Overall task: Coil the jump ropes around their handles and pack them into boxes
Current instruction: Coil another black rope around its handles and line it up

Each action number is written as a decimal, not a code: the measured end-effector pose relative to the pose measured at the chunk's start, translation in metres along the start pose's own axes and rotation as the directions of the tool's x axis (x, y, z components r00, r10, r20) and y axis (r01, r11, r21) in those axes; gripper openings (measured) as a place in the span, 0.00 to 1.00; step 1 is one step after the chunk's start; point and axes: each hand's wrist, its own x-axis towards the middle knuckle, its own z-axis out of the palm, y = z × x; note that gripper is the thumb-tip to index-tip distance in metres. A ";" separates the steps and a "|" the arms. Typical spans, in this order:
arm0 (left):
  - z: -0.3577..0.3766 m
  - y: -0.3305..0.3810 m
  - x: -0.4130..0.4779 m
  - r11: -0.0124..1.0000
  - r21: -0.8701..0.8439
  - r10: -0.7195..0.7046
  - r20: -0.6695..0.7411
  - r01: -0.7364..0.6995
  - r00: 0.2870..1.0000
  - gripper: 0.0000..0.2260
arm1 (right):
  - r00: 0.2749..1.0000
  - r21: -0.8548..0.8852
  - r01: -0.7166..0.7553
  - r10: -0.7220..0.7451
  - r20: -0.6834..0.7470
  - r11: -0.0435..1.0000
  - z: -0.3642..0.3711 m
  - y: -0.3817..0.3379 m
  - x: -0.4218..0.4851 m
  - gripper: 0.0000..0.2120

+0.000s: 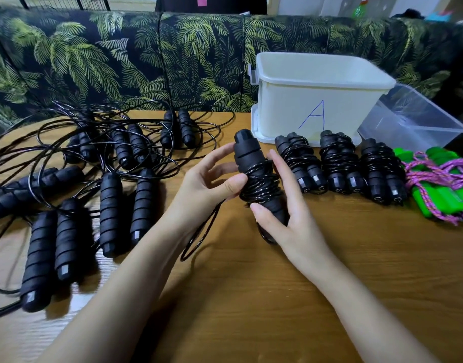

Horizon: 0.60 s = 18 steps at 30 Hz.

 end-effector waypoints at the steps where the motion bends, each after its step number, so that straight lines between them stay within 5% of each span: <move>1: 0.003 -0.001 -0.001 1.000 0.016 0.021 -0.025 -0.020 0.999 0.25 | 1.000 -0.058 0.006 -0.006 -0.011 0.998 0.002 0.002 0.000 0.39; 7: 0.008 -0.004 -0.002 0.990 0.116 0.083 -0.045 -0.077 0.996 0.25 | 0.992 -0.276 0.039 -0.070 -0.105 0.960 0.000 0.007 0.003 0.41; 18: -0.001 0.008 -0.004 0.994 0.102 0.036 0.048 -0.041 0.998 0.25 | 0.987 0.116 -0.028 0.046 -0.154 0.993 -0.008 -0.002 0.004 0.36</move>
